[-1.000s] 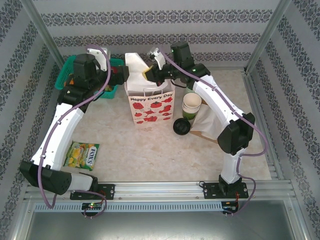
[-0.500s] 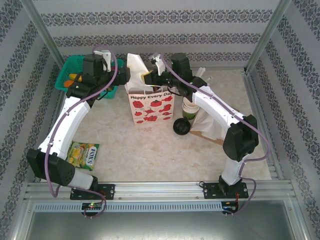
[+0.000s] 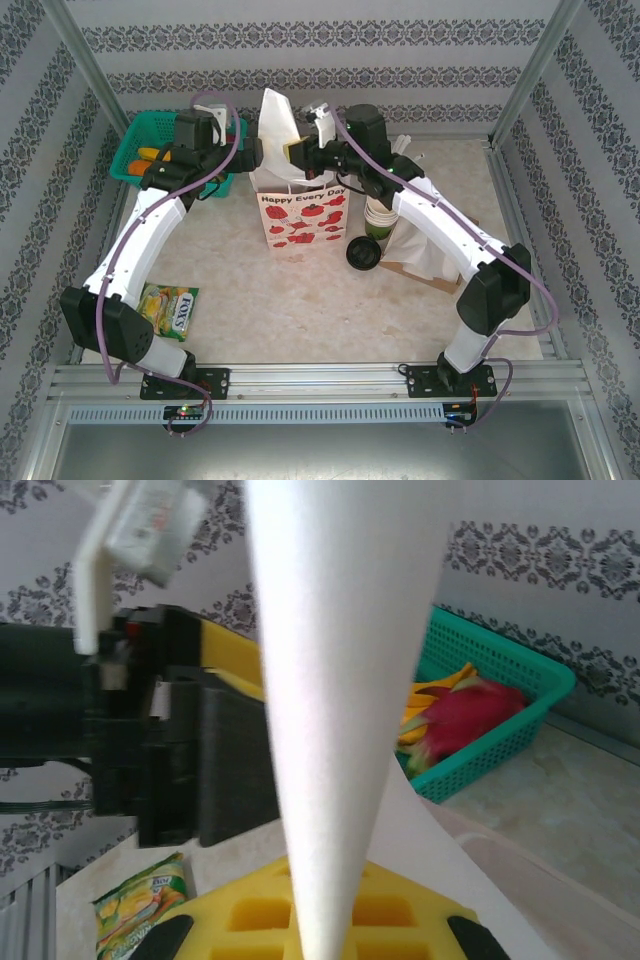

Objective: Pack the takeout coffee

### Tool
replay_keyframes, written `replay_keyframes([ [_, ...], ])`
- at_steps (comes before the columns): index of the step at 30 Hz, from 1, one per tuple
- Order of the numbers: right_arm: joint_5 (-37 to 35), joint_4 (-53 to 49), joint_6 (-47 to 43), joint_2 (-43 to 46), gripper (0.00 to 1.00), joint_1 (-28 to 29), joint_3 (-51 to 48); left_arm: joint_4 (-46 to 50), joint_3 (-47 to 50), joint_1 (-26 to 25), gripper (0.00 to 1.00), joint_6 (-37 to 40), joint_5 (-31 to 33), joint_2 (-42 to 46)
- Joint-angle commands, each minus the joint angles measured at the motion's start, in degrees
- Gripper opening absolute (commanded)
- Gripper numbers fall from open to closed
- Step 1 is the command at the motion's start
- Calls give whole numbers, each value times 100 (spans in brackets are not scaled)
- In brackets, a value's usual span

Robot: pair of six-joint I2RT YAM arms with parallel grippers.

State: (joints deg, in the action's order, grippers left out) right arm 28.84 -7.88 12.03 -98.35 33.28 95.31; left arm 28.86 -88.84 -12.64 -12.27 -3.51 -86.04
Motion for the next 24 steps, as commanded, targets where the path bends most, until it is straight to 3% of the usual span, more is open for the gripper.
replay_keyframes([
  [1, -375, 73, 10, 15, 0, 78, -305, 110, -112, 14, 100, -109, -71, -87],
  [11, -445, 23, 208, -464, 0, 12, -390, 164, -55, 8, 100, -116, -80, -171],
  [16, 261, -50, -293, -554, 0, 11, -530, 119, 20, 11, 100, -168, -103, -176],
  [24, 729, -655, -1282, -571, 26, -197, -293, -72, 182, 13, 99, 12, -386, -18],
])
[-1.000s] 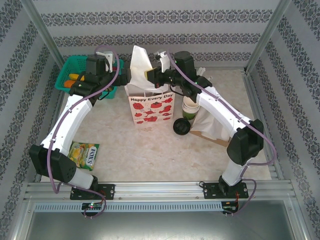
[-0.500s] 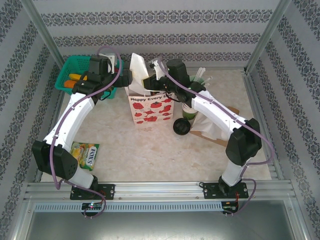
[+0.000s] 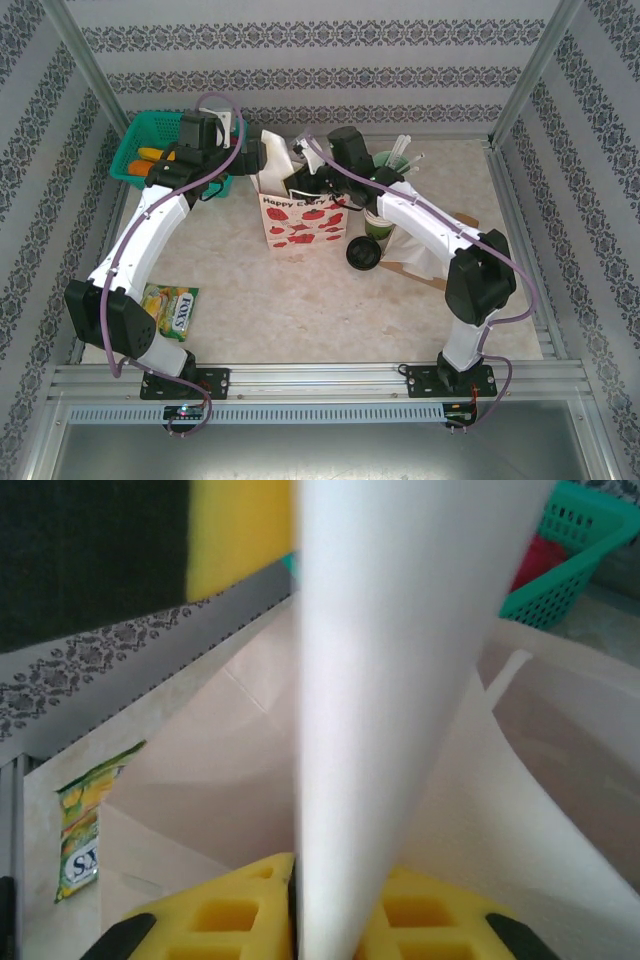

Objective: Pack the takeout coffee

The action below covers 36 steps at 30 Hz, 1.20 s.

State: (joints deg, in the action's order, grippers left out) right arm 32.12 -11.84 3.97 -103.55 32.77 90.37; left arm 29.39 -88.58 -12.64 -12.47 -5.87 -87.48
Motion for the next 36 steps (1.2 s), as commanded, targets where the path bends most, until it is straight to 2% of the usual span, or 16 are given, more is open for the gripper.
replay_keyframes([
  [1, 528, -309, -536, -57, 29, -187, 270, -135, 178, 9, 100, 49, -77, 173],
  [5, 1032, -788, -1046, -139, 36, -227, 609, -83, 225, 15, 100, 115, 195, 313],
  [9, 625, -811, -1199, -8, 43, -217, 619, -72, 274, 13, 100, 215, 181, 420],
  [12, 485, -703, -1212, 199, 52, -237, 580, -188, 399, 16, 100, 359, 94, 552],
  [15, 222, -695, -1284, 362, 59, -236, 596, -445, 615, 10, 100, 594, -299, 744],
  [21, -334, -420, -1014, 674, 74, -211, 597, -1043, 1027, 14, 99, 1491, -1565, 1062],
  [26, -621, -430, -1218, 875, 75, -175, 549, -1081, 1023, 15, 94, 2595, -2168, 1026],
  [31, -1283, -516, -1364, 959, 75, -201, 419, -739, 889, 8, 82, 3228, -2483, 962],
  [33, -1770, -615, -1270, 921, 75, -218, 419, -557, 851, 9, 75, 3310, -2834, 927],
  [35, -1981, -916, -914, 793, 73, -299, 605, -488, 859, 7, 63, 3287, -3245, 870],
  [36, -1878, -1088, -702, 714, 71, -376, 700, -456, 868, 10, 53, 3248, -3395, 825],
])
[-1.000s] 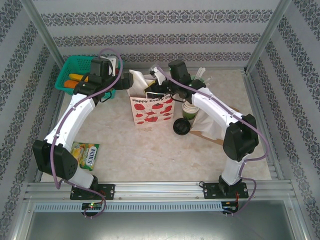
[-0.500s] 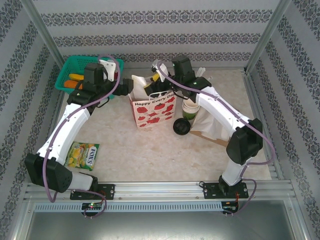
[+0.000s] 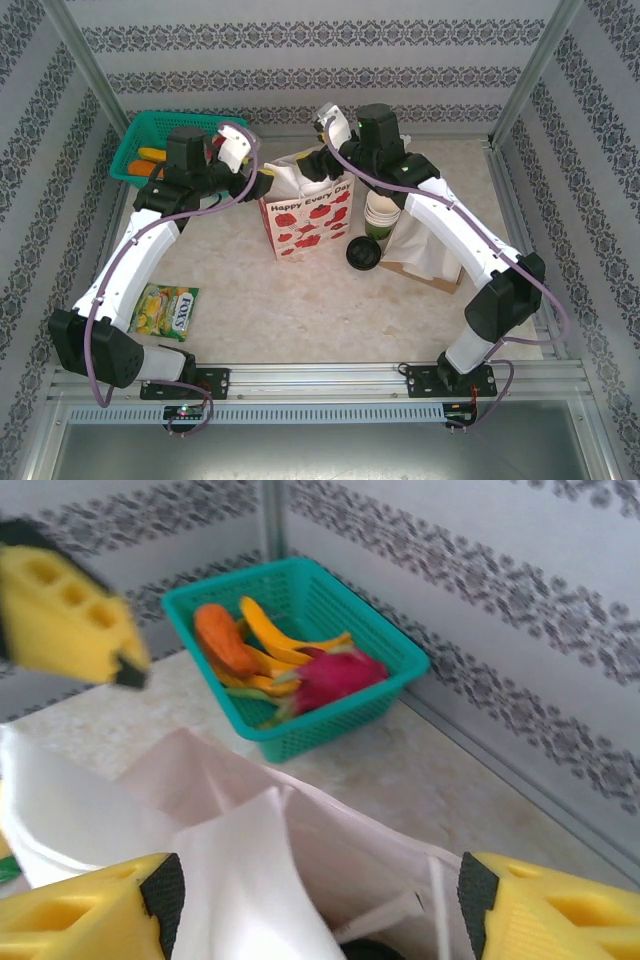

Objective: Pack the takeout coffee

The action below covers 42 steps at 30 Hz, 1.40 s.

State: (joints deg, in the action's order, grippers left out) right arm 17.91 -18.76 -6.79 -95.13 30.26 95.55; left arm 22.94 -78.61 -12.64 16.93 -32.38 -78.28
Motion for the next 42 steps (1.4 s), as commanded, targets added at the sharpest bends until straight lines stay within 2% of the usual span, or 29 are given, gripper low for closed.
replay_keyframes([
  [1, -388, -494, 582, -181, 68, -167, 221, 216, -124, 6, 44, 265, -821, -132],
  [3, -163, -656, 977, -287, 63, -239, 276, 338, -74, 6, 28, 260, -888, -175],
  [4, -116, -767, 1090, -347, 62, -237, 345, 382, -25, -4, 24, 290, -846, -162],
  [9, 354, -1520, 1622, -831, 58, -222, 904, 1032, 65, -307, 9, 786, 399, -304],
  [14, 603, -1745, 1825, -1169, 56, -224, 1251, 1090, 84, -319, 7, 871, 280, -335],
  [16, 1009, -1762, 1892, -1280, 50, -231, 1448, 1107, 44, -318, 6, 890, 244, -343],
  [18, 1553, -1523, 2084, -1302, 41, -256, 1568, 1135, 39, -325, 4, 954, 260, -337],
  [21, 2189, -961, 2554, -1293, 34, -300, 1730, 1192, 73, -319, 2, 979, 382, -362],
  [23, 2394, -656, 2849, -1269, 31, -286, 1903, 1195, 140, -324, 1, 941, 546, -380],
  [26, 2534, -138, 3177, -1132, 33, -241, 1916, 1186, 245, -318, 0, 926, 746, -367],
  [28, 2460, -122, 3357, -1125, 34, -245, 2015, 1212, 234, -325, 0, 922, 756, -357],
  [30, 2095, -243, 3482, -1122, 36, -257, 2065, 1235, 209, -319, 0, 939, 719, -334],
  [36, 24, -1622, 2307, -1005, 58, -305, 1971, 1112, 255, -258, 0, 971, 509, 141],
  [39, -194, -1554, 2222, -809, 63, -379, 1492, 942, 352, -196, 0, 967, 603, 385],
  [42, -280, -1327, 2148, -572, 67, -357, 1121, 1423, 3, -195, 3, 1039, 836, 63],
])
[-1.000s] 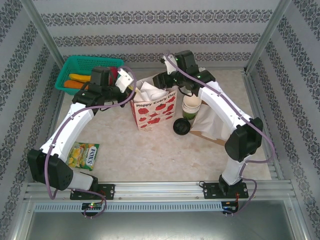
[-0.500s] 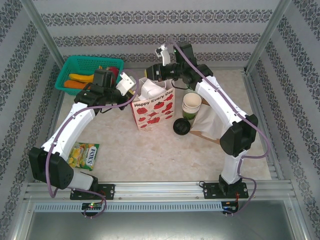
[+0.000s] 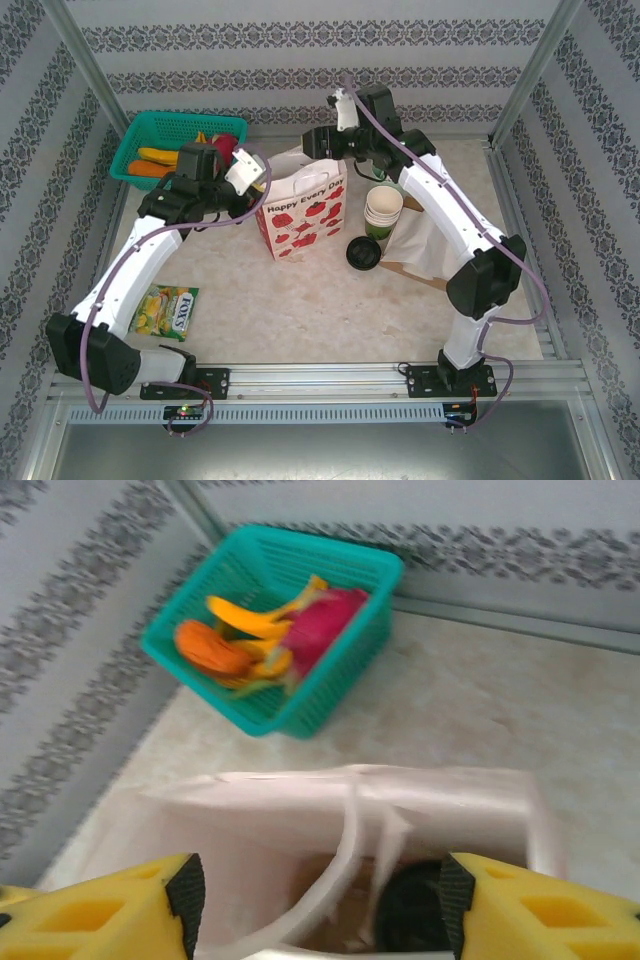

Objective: Pack the takeout coffee

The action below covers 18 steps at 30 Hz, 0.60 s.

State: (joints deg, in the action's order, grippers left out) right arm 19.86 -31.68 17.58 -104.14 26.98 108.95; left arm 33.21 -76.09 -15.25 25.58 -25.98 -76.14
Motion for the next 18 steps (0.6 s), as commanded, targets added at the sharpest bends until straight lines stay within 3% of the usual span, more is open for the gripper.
replay_keyframes([
  [1, -555, 3, -316, 394, 68, -18, -273, 645, -437, 63, 3, 220, 303, -357],
  [6, -710, -18, -497, 543, 72, -9, -353, 1143, -1162, 59, 1, 604, 473, -1021],
  [10, -829, -32, -596, 660, 73, 0, -504, 1600, -1713, 60, 3, 762, 93, -1451],
  [18, -975, -22, -699, 807, 75, 9, -694, 1792, -1777, -148, 5, 729, 198, -1904],
])
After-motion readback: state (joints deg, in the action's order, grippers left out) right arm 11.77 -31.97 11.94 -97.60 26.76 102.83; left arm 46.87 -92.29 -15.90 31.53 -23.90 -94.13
